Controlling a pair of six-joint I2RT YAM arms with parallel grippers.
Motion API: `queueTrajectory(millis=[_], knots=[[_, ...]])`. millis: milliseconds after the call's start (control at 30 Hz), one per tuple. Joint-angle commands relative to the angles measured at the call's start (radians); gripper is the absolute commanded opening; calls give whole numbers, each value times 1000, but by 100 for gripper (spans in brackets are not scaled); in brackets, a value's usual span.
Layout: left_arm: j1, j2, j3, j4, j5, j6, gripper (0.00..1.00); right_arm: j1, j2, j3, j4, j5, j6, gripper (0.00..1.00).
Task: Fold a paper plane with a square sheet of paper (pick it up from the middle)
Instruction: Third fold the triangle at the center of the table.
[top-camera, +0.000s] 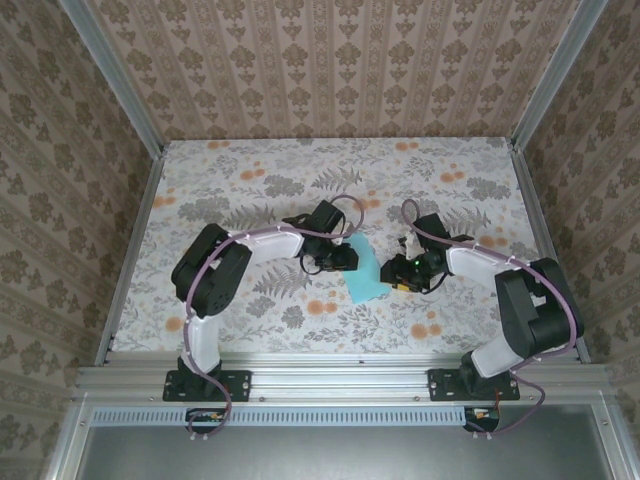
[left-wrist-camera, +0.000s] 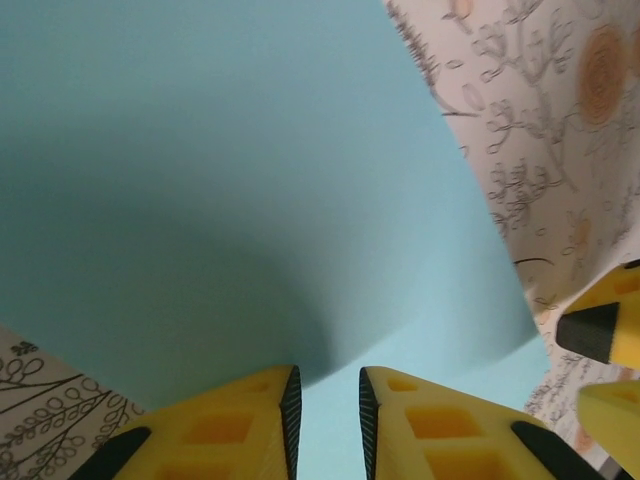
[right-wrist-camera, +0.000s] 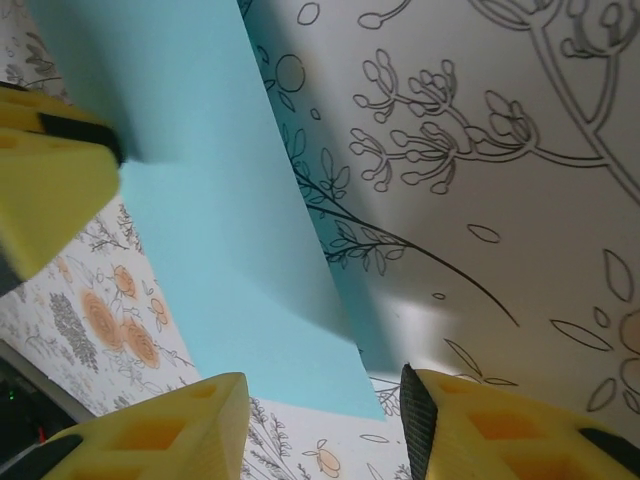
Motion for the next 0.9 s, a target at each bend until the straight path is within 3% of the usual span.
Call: queueTrajectory(millis=[0,867], knots=[[-5,29,11,-27,-19,29,24,-5,22,-10,26,-41,2,46],[15,39,-64,14,2,44,21,10,118,65,36,-42,-33,46]])
